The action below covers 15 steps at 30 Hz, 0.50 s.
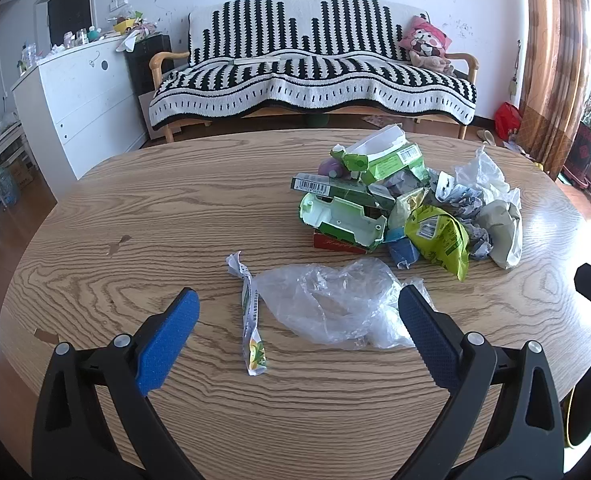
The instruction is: Collect trash
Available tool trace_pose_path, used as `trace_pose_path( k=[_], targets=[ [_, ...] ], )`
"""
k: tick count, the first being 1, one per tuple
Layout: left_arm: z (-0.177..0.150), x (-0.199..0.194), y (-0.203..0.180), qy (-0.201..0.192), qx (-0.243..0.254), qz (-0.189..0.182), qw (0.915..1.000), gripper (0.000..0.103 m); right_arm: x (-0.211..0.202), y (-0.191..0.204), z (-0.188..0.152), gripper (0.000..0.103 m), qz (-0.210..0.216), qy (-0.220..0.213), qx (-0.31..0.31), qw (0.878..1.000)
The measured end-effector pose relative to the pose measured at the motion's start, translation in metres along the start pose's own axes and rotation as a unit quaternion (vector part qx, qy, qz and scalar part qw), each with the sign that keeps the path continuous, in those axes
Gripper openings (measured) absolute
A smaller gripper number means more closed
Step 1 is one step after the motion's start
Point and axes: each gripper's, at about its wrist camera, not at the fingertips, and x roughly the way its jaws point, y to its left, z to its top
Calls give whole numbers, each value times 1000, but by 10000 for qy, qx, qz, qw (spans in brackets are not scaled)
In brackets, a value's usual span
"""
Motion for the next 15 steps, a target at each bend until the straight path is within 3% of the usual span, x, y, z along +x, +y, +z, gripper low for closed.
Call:
trace_pose_path(
  k=[15],
  targets=[
    [1, 0, 12, 22, -9, -88, 10000, 97, 2, 1, 0, 97, 10, 34, 11, 10000]
  ],
)
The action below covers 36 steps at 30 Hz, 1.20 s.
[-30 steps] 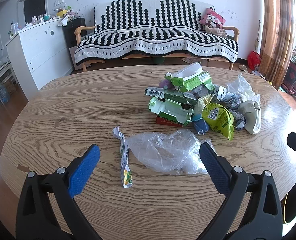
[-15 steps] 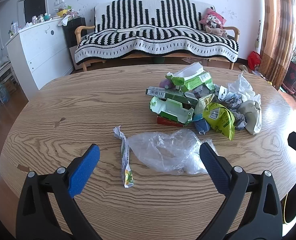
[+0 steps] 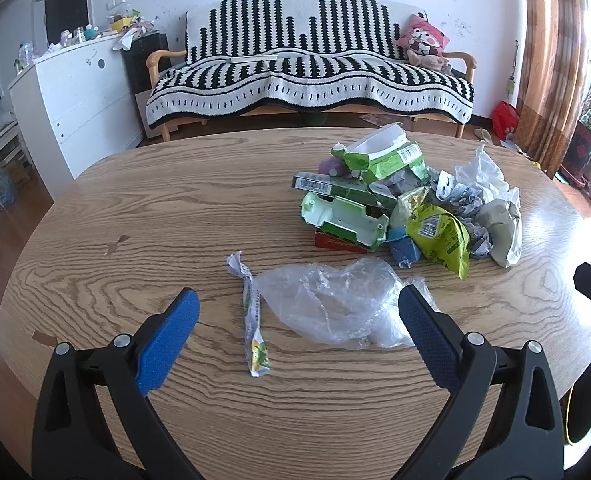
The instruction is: Collect trash
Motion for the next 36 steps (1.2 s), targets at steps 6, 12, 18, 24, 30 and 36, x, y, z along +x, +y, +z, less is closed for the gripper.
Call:
trace_pose_path(
  k=[6, 12, 18, 24, 30, 36],
  targets=[
    [7, 20, 39, 254, -309, -136, 9991, 97, 15, -19, 10, 97, 51, 140, 107, 9998],
    [27, 49, 33, 548, -221, -671, 9960, 97, 66, -38, 18, 90, 164, 584, 255, 9978],
    [54, 97, 20, 836, -382, -955, 9912, 97, 99, -46, 25, 77, 389, 732, 513, 9952],
    [63, 128, 18, 1078, -790, -1263, 9829, 97, 123, -56, 34, 77, 575, 877, 922, 9902],
    [62, 141, 15, 1172, -886, -1518, 9774, 74, 152, -59, 37, 56, 670, 1137, 1127, 9848],
    [62, 125, 17, 1174, -941, -1885, 9705, 21, 135, -58, 39, 45, 592, 942, 944, 9893]
  ],
)
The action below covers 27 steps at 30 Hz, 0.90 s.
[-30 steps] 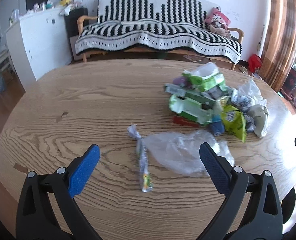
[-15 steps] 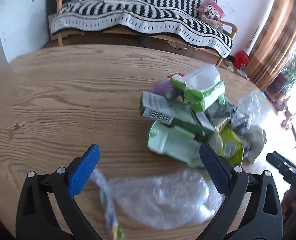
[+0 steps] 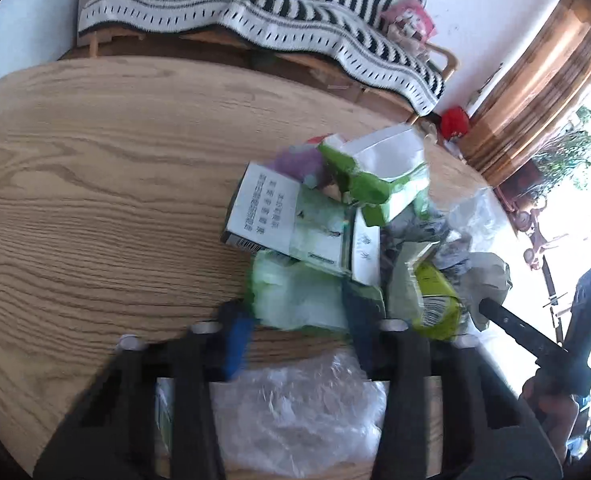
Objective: Collect trash
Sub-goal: 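Grasp a green wrapper with the left tool while the right tool grasps a white tissue, then carry both items over the black bin and open both tools to drop them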
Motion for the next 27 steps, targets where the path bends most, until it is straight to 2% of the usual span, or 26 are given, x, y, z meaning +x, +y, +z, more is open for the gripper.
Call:
trace_pose_path(
  k=[2, 3, 9, 13, 16, 20, 23, 27],
  targets=[
    [-3, -12, 3, -60, -66, -26, 10000, 9, -17, -2, -1, 44, -36, -212, -67, 9997],
    [-5, -18, 4, -108, -78, 21, 9999, 8, -23, -4, -2, 44, -28, -273, -55, 9996],
    [-16, -58, 0, -610, -10, 360, 9975, 8, -73, -32, -14, 44, -34, -655, 42, 9978],
    [-19, -81, -42, -1049, 447, 489, 9923, 8, -120, -75, -32, 44, -298, -935, 220, 9949],
    [-30, -82, -109, -1112, 977, 117, 9889, 8, -154, -117, -50, 44, -617, -1124, 429, 9908],
    [-62, -67, -209, -936, 1794, -518, 9779, 8, -201, -185, -86, 44, -1331, -1286, 817, 9793],
    [-101, -48, -290, -635, 2419, -1044, 9626, 8, -232, -243, -120, 44, -1774, -1333, 1263, 9669],
    [-169, -15, -388, -181, 3121, -1725, 9341, 8, -262, -320, -176, 45, -2243, -1293, 1989, 9452]
  ],
)
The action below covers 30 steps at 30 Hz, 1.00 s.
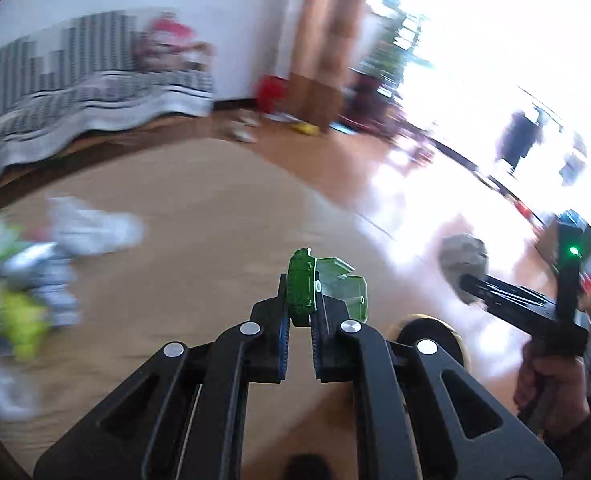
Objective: Collect trash
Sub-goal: 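Carry both items over the black bin and open both tools to drop them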
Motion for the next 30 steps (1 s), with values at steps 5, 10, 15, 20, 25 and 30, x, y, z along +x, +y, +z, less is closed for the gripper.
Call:
trace_pose_path(
  k=[5, 10, 15, 20, 25, 30],
  targets=[
    [-32, 92, -85, 643, 623, -590, 9942, 8, 21, -88, -22, 45, -456, 339, 622, 9964],
    [-76, 174, -146, 1358, 1098, -991, 9796, 8, 54, -140, -49, 45, -512, 1010, 999, 9885],
    [-111, 233, -171, 1843, 1408, -987, 9677, 8, 81, -157, -69, 45, -631, 1509, 1029, 9812],
    [-121, 261, -174, 2011, 1517, -930, 9633, 8, 90, -160, -67, 45, -626, 1549, 1060, 9802],
    [-123, 270, -191, 2063, 1527, -963, 9617, 8, 93, -153, -66, 46, -653, 1551, 1077, 9798],
    [-124, 264, -199, 2079, 1546, -954, 9611, 48, 94, -153, -66, 52, -710, 1485, 1118, 9800]
  ],
)
